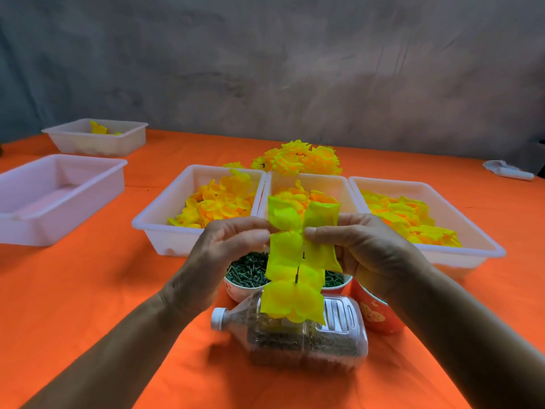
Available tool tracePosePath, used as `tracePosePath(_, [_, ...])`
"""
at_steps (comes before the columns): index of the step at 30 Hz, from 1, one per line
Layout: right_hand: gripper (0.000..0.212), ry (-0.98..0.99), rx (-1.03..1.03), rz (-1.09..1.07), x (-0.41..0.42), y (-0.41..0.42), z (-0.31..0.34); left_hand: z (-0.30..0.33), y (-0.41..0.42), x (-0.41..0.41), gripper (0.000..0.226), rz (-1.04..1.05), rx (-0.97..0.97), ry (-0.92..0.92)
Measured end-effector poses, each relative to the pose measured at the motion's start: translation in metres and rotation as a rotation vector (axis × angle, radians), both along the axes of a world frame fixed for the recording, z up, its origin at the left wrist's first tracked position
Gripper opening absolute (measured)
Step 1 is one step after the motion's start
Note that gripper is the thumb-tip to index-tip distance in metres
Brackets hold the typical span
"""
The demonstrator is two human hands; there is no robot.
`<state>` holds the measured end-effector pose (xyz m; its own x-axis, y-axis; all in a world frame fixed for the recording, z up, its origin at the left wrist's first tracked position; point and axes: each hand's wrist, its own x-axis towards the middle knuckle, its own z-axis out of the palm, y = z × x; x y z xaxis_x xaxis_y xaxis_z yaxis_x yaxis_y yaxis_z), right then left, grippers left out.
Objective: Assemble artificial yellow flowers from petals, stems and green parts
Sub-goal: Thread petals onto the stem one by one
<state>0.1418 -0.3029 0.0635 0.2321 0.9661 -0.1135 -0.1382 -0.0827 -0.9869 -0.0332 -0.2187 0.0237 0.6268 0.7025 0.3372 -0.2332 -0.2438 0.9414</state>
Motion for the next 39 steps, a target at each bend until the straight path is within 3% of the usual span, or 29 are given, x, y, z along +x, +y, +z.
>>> tracePosePath(3, [0.038,-0.011,-0.018,0.007,-0.002,0.000,-0.003,0.004,-0.008,0.003,0.063,0.021,-0.002,0.060])
tracePosePath(5, [0.036,-0.010,-0.024,0.015,-0.002,-0.001,-0.004,0.006,-0.012,0.007,0.063,0.036,-0.031,0.093])
tracePosePath(9, [0.034,-0.003,-0.030,0.027,-0.003,-0.003,-0.003,0.009,-0.015,0.015,0.024,0.042,-0.106,0.104])
tracePosePath(12, [0.033,-0.006,-0.034,0.034,-0.003,-0.004,-0.002,0.012,-0.015,0.019,0.016,0.025,-0.175,0.119])
tracePosePath(22, [0.041,0.062,-0.059,0.063,-0.004,-0.003,-0.005,0.013,-0.013,0.023,0.025,0.032,-0.383,0.152])
tracePosePath(28, [0.069,0.072,-0.081,0.040,-0.004,-0.004,-0.006,0.014,-0.016,0.026,0.035,0.050,-0.437,0.187])
tracePosePath(32, [0.075,0.079,-0.110,0.043,-0.004,-0.005,-0.006,0.015,-0.019,0.027,0.049,0.076,-0.443,0.224])
tracePosePath(34, [0.069,0.086,-0.120,0.055,-0.004,-0.004,-0.006,0.015,-0.019,0.027,0.053,0.082,-0.441,0.229])
tracePosePath(39, [0.027,0.136,-0.133,0.090,-0.003,-0.001,-0.008,0.015,-0.016,0.027,0.049,0.082,-0.441,0.235])
